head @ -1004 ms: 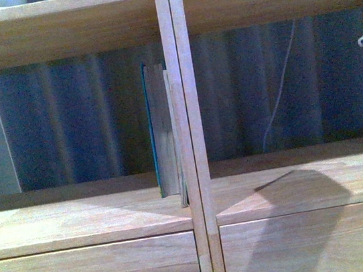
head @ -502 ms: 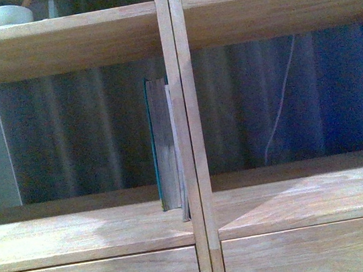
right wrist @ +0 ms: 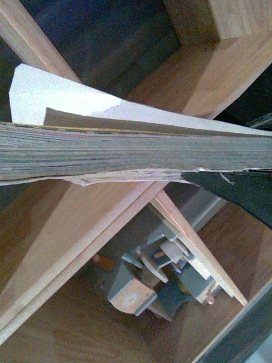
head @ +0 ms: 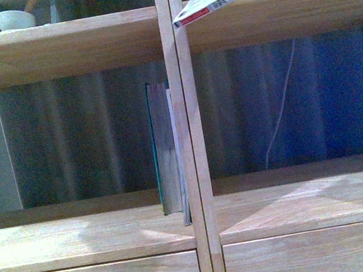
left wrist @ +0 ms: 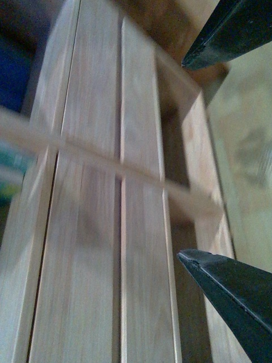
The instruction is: Organize books on shelf
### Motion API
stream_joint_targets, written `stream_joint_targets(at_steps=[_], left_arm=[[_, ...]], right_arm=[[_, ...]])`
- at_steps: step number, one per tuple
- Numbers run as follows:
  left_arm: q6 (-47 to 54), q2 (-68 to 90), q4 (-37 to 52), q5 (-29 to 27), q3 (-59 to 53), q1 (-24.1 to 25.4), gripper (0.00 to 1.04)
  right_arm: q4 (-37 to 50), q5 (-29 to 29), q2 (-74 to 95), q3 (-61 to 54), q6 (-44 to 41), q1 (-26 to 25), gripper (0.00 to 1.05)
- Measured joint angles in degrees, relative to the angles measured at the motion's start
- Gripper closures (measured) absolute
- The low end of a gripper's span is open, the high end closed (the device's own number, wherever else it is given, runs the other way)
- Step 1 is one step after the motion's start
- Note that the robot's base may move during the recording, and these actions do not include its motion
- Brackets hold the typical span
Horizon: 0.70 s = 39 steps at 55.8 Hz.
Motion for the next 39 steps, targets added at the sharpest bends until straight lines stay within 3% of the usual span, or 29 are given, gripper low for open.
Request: stream_joint_targets(at_steps=[1, 3, 20, 32, 39], left_arm=[[-1.0, 2.8, 2.5, 4.2, 0.9, 0.1, 0.07], [-2.6, 6.9, 6.9, 7.2, 2.8, 0.3, 0.07], [-14.2, 33.3, 28.3, 7.2, 22.8, 2.7, 0.07], [-37.2, 44.0, 40.9, 10.0, 34.6, -4.6, 0.07], [-53.5, 46.4, 48.7, 6.6, 36.3, -9.7, 0.07]], right_arm=[[0.0, -0.2, -0.1, 0.0, 0.0, -0.3, 0.97], [-0.1, -0.2, -0.2, 0.0, 0.1, -0.9, 0.97], [-0.2, -0.4, -1.6, 0.0, 0.7, -3.2, 0.97], [1.5, 0.1, 1.0, 1.7, 0.7, 0.8, 0.97], [2.8, 0.1, 2.7, 3.5, 1.3, 2.3, 0.97]])
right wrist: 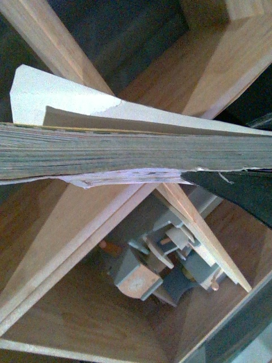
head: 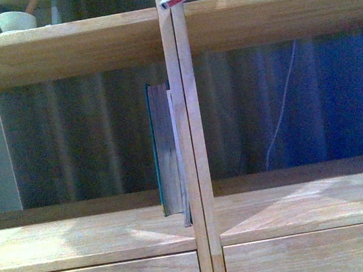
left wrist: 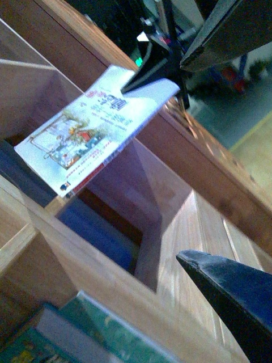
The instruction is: Organize books on shelf
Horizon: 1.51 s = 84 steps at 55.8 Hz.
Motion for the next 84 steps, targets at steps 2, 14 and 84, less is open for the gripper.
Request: stream_joint_targets(at_steps=[2, 14, 84], left_arm=[[-3.2, 0.3, -0.2, -1.9, 0.3, -1.8, 0.07], [-14.6, 3.1, 5.9, -7.7, 0.7, -8.9, 0.07], [-18.8, 8.4, 14.8, -17.7, 6.6, -13.9, 0.24]], right_arm=[[0.2, 0.0, 0.4, 0.5, 0.4, 0.3, 0.97], [0.2, 1.4, 1.2, 2.6, 1.5, 3.5, 0.97], [-2.3, 6.1, 1.7, 1.7, 4.3, 22.9, 0.97]])
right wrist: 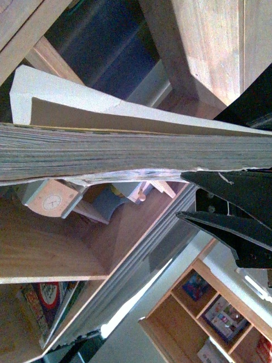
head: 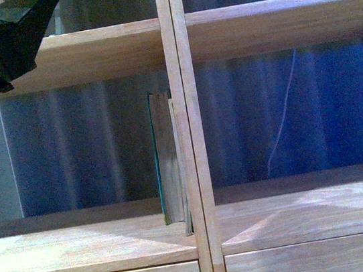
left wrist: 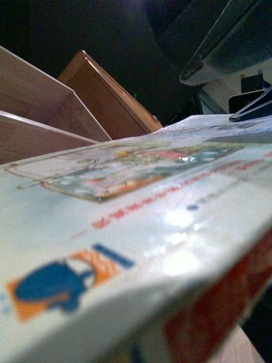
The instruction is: Organize books on shelf
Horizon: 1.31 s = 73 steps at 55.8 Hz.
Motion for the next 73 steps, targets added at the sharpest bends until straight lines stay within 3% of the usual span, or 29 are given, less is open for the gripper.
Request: stream_joint_targets(at_steps=[23, 29, 47, 62, 72, 73], left_arm=[[2.1, -0.3, -0.7, -0.9, 0.0, -0.1, 0.86], [1.5, -0.5, -0.7, -1.1, 0.0, -0.1, 0.97], [1.4, -0.7, -0.6, -0.8, 0.0, 0.1, 0.98], [4.4, -1.1, -2.9, 1.4, 0.0, 1.9, 0.98], [10.6, -1.8, -8.5, 4.3, 0.8, 4.8, 0.98], [12.3, -2.2, -10.6, 5.0, 1.3, 5.4, 0.98]], right_arm=[[0.0, 0.3, -0.6, -0.7, 0.5, -0.3, 0.97], [0.0, 0.4, -0.6, -0.9, 0.9, -0.3, 0.97], [-2.0, 1.3, -0.5, -0.7, 1.0, -0.4, 0.97], [-0.1, 8.6, -2.8, -2.3, -10.9, -6.6, 0.58], [2.8, 13.5, -7.3, -6.0, -25.4, -17.3, 0.35], [3.0, 13.8, -8.2, -6.9, -27.5, -20.1, 0.30]])
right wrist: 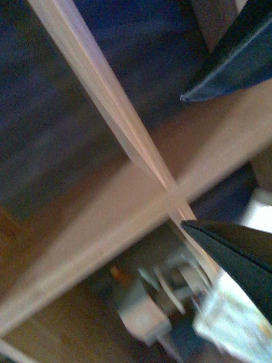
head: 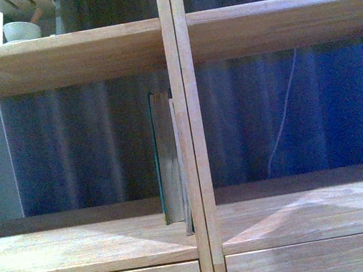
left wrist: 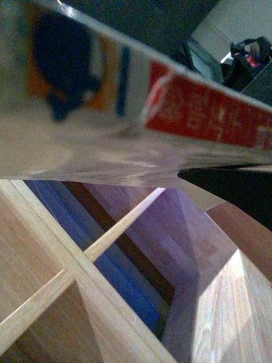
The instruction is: Organize books on shelf
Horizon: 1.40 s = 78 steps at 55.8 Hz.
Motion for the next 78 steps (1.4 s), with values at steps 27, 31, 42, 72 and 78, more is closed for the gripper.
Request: stream_joint_targets(at_steps=[27, 31, 42, 72, 78], left_arm=[[56.3, -13.4, -25.4, -6.6, -1.3, 10.8, 0.98], [62.4, -13.8, -24.0, -7.1, -3.0, 12.5, 0.98], [74.3, -10.5, -20.1, -9.4, -6.6, 17.7, 0.98], [79.2, 11.4, -12.1, -20.0, 0.5, 16.2, 0.98], [78.4, 14.6, -11.3, -21.9, 3.8, 14.4, 0.98]], right_arm=[[4.0, 0.0, -3.5, -14.1, -10.9, -26.1, 0.07], [5.8, 1.0, -3.5, -15.9, -11.8, -27.5, 0.07], [11.5, 2.9, -3.4, -22.1, -13.9, -29.6, 0.07], [-10.2, -28.1, -9.3, -24.8, -19.1, -33.5, 0.29], [-10.8, -34.8, -11.7, -28.5, -20.0, -32.3, 0.42]])
